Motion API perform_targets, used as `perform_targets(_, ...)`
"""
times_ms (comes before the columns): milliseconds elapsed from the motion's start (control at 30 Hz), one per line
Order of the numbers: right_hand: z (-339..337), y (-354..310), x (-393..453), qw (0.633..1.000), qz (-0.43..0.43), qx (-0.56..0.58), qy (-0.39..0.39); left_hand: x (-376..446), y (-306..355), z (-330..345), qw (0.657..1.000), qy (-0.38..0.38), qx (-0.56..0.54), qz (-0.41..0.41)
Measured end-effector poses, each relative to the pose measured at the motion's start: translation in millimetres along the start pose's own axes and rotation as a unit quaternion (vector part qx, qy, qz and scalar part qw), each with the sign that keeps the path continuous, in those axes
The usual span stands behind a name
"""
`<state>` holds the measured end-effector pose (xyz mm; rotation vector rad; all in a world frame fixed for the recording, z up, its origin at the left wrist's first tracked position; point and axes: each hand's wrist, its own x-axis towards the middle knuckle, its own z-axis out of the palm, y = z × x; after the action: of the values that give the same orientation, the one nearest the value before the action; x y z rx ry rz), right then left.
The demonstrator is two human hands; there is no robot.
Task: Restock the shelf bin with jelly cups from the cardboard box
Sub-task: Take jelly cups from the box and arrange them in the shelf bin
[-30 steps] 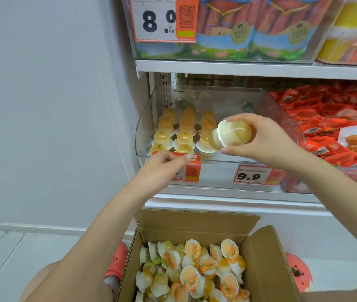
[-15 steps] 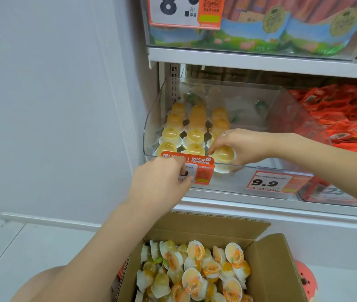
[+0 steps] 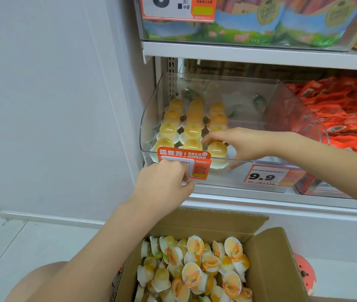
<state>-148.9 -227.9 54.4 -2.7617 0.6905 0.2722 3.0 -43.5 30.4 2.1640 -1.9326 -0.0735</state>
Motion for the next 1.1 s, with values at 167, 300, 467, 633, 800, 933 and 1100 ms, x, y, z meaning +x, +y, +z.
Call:
perform_targets(167,-9,-4,-52,0.979,0.017,0.026,0.202,-5,0,8,0.998,-0.048,0.012,0.034)
perform_targets(300,46,-37,-108,0.920,-0.006,0.031,0.391,-8,9,46,0.986,-0.146,0.028,0.078)
perform_targets(467,167,-33,-119,0.989,0.046,0.019,0.142,-31,-4,141,0.951,-0.303,0.044,0.043)
perform_targets(633,279,-14,-87,0.965,0.244,0.076,-0.059,-59,-17,223,0.927,-0.374,0.005,-0.040)
perform_targets(800,352,-3,-51,0.859,0.457,0.230,0.025,-71,-12,281,0.921,-0.374,0.108,0.020)
perform_targets(933,375,-2,-29,0.786,0.548,0.247,0.143,-76,-5,306,0.931,-0.327,0.153,0.049)
perform_targets(1100,381,-13,-22,0.742,0.561,0.248,0.271,-86,-1,316,0.947,-0.298,0.111,0.034)
